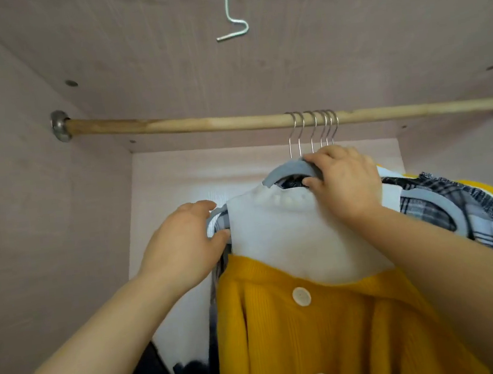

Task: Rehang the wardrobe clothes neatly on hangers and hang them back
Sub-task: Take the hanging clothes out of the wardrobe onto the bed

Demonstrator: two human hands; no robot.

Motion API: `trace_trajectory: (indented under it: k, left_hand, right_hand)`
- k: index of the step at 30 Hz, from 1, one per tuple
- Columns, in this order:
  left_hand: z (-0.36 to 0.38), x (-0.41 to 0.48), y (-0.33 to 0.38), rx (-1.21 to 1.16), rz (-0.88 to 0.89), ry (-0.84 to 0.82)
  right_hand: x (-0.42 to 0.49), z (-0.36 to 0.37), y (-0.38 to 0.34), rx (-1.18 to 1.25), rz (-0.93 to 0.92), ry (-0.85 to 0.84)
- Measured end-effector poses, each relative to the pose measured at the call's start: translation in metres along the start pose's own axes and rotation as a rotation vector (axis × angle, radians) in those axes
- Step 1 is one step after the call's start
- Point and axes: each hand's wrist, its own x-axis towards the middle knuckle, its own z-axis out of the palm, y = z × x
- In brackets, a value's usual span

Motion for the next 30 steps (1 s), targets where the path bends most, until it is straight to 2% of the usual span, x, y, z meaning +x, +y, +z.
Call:
trace_trajectory:
  k: [7, 14, 17, 20, 25, 30]
  left_hand:
    - [-0.001, 0.021, 0.003, 0.057, 0.003, 0.046]
    - [-0.016, 0.036, 0.013, 0.067, -0.002, 0.182]
    - [-0.026, 0.026, 0.013, 0.085, 0.000, 0.263]
    - [-0.036, -0.002, 0.010, 0.079, -0.010, 0.340]
    - [-0.043, -0.091, -0.005, 0.105, -0.146, 0.411]
    - [-0.055, -0.204, -0.008, 0.229, -0.286, 0.446]
  right_hand:
    - [0.010, 0.020, 0.012, 0.113, -0.108, 0.119]
    - [0.037, 0.015, -0.006, 0.251, -0.131, 0.186]
    - [0.036, 0.006, -0.027, 0.372, -0.214, 0.254]
    - [0.015, -0.003, -0.057, 0.493, -0.318, 0.300]
    - [-0.048, -0.010, -0.108, 0.701, -0.458, 0.335]
    - [-0.138, -0.007, -0.149, 0.953, -0.490, 0.228]
